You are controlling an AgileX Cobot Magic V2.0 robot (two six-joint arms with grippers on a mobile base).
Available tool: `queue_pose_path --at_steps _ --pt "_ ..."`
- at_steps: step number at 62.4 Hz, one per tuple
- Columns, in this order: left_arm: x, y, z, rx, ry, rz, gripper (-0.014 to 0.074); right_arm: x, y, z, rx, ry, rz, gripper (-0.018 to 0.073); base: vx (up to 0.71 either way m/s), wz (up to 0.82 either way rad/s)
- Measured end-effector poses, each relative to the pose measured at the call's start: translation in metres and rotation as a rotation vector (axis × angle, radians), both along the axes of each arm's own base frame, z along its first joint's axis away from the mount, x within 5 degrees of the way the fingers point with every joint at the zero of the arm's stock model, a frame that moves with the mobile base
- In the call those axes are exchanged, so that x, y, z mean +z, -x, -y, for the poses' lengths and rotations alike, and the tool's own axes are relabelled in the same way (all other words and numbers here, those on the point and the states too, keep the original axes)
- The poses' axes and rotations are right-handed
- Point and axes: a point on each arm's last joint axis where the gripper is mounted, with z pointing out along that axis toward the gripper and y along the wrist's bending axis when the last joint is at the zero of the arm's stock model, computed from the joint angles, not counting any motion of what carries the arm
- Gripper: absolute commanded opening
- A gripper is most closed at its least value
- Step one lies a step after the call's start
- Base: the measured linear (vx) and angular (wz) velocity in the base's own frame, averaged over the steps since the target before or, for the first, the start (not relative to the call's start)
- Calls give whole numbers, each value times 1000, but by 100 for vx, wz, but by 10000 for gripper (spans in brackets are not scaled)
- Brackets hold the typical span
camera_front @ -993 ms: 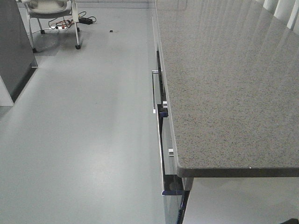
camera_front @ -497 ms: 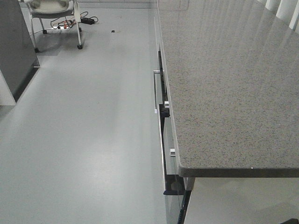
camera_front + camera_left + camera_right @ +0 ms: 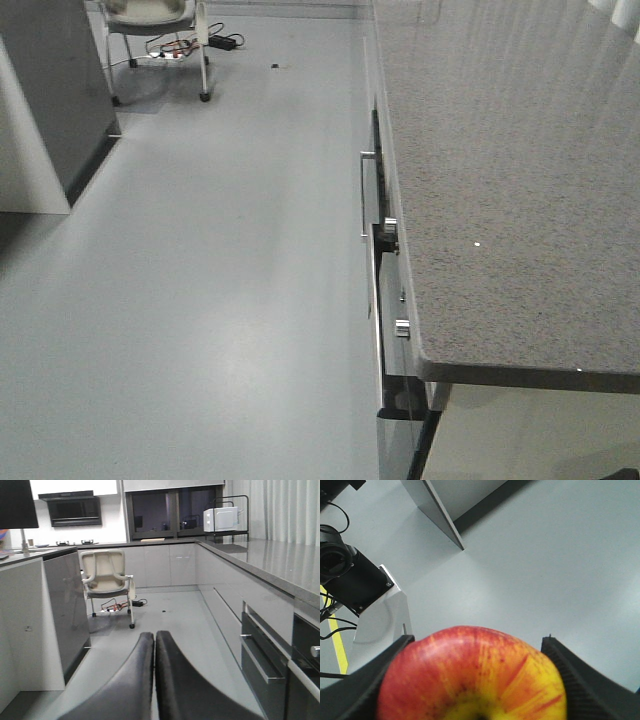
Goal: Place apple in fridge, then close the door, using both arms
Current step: 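Drive the base backward away from the counter holding the apple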
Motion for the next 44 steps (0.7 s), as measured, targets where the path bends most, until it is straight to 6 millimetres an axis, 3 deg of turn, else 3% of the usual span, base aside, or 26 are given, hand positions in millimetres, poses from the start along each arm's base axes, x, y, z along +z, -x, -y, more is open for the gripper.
queue_pose_path --at_steps 44 --pt "0 0 0 0 0 0 -6 0 0 0 0 0 0 361 -2 33"
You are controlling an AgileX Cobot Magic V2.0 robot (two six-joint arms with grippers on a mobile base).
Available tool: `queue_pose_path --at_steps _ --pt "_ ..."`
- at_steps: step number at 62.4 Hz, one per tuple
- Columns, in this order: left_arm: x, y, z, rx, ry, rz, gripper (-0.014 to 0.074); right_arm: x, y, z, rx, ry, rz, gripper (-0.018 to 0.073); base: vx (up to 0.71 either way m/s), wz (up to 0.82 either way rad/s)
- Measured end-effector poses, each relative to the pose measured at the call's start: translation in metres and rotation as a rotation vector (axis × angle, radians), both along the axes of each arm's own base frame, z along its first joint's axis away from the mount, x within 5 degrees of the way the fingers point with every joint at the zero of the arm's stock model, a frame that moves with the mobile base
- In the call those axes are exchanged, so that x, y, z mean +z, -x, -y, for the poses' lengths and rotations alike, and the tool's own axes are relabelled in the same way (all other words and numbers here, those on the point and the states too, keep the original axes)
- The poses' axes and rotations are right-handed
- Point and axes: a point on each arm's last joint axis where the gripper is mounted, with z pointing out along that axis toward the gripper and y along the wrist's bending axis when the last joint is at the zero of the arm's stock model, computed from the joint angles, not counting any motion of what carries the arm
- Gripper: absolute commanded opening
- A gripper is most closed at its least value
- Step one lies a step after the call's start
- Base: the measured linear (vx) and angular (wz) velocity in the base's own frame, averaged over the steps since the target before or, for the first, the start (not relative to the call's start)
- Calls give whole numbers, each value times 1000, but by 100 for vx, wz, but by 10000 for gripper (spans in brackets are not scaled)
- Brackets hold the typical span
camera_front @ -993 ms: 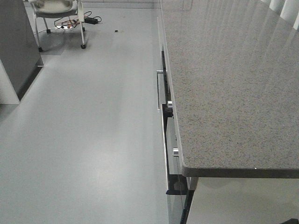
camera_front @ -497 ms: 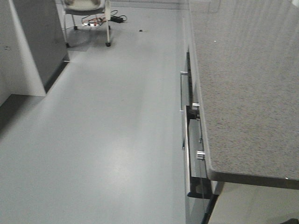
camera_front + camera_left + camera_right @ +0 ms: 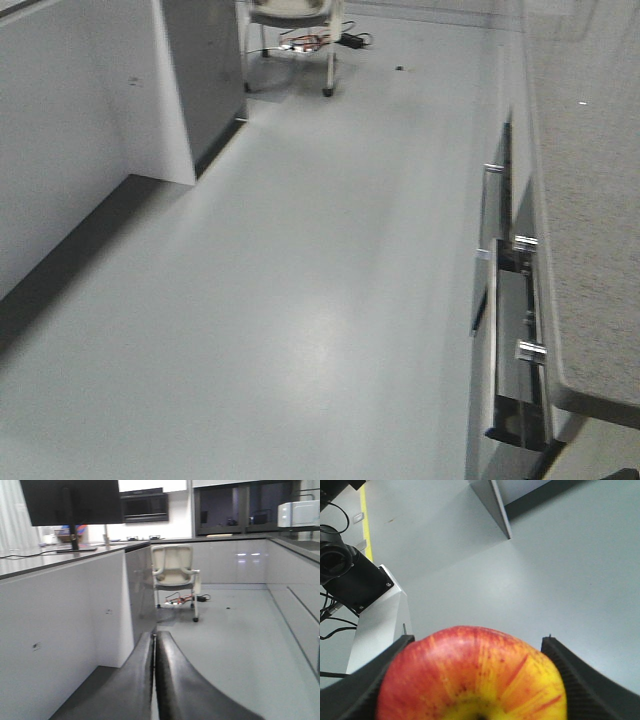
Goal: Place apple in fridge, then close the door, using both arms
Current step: 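Drive the base backward away from the counter holding the apple, then turn the base toward the open fridge, apple held in right gripper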
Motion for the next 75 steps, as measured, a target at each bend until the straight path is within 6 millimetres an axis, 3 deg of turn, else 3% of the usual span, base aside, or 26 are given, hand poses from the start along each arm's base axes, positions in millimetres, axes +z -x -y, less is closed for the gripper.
queue_pose_path --at_steps 75 --pt "0 0 0 0 0 0 -6 0 0 0 0 0 0 361 -5 39"
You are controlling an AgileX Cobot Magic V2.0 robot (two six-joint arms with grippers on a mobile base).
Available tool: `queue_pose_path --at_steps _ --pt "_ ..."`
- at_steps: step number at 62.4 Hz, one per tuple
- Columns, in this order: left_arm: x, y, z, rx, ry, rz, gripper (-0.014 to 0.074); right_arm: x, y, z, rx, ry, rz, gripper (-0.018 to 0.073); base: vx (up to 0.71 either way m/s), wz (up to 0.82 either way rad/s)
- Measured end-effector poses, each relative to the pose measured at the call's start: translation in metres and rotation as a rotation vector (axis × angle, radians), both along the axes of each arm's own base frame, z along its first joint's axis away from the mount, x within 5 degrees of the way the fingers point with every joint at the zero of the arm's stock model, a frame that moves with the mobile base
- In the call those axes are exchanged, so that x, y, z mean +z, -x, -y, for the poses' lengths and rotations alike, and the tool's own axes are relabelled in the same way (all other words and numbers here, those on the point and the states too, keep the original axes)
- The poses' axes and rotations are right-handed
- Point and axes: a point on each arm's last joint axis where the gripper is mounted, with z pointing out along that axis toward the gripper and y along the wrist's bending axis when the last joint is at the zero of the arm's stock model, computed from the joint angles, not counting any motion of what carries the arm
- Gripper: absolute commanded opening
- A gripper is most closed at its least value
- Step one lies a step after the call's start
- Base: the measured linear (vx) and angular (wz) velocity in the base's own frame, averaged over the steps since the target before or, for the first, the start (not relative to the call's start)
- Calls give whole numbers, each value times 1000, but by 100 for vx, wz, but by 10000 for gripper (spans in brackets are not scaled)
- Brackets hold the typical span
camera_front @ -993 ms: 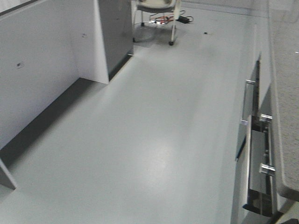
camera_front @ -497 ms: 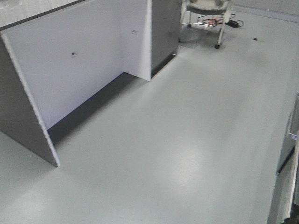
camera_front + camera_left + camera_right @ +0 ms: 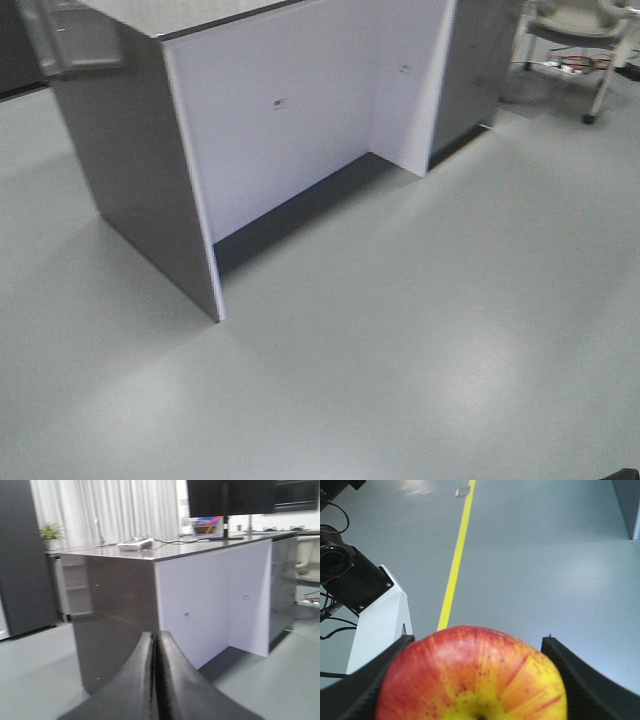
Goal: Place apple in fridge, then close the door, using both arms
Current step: 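Turn the base toward the open fridge, apple held in right gripper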
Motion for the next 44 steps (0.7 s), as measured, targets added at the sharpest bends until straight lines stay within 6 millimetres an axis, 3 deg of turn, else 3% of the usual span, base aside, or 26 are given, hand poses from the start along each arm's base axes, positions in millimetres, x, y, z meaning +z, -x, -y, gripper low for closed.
queue_pose_path --at_steps 44 --pt "0 0 0 0 0 0 -6 0 0 0 0 -1 0 361 -2 42"
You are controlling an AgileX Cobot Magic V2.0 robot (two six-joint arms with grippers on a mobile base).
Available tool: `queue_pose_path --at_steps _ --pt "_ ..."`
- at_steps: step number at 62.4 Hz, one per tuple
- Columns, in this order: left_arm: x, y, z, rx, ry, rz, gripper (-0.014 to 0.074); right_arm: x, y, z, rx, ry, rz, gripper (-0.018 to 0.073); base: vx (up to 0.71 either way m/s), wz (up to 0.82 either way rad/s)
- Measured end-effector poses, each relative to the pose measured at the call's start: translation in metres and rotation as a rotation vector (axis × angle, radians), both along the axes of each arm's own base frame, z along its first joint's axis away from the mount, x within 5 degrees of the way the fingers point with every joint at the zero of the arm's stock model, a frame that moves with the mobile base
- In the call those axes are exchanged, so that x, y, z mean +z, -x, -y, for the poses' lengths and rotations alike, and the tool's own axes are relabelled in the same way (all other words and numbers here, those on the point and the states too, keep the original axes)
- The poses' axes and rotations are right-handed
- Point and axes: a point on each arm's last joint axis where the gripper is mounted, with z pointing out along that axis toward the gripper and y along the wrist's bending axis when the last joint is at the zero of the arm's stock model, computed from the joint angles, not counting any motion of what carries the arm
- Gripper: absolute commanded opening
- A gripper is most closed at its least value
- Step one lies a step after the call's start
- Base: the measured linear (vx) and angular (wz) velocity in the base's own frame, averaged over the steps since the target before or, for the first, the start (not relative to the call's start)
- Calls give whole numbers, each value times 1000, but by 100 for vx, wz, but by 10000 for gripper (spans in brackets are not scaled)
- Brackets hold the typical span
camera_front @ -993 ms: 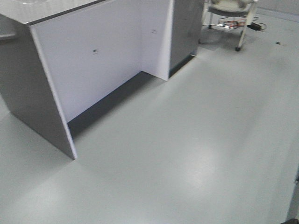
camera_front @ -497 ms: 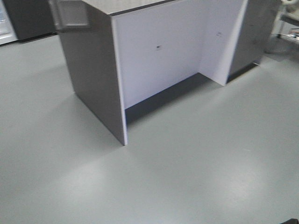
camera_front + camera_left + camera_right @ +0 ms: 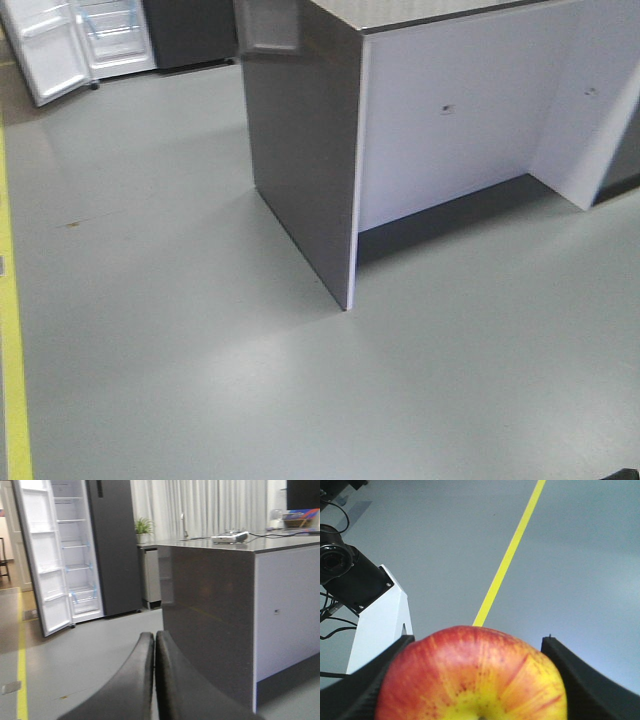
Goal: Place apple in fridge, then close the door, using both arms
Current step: 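Turn the base toward the open fridge, apple held in right gripper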
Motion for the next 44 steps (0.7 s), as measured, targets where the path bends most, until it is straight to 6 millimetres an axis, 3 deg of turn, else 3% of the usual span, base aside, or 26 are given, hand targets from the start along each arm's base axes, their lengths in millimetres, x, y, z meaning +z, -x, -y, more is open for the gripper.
queue_pose_path --at_steps 44 --pt "0 0 0 0 0 0 -6 0 0 0 0 0 0 361 7 32"
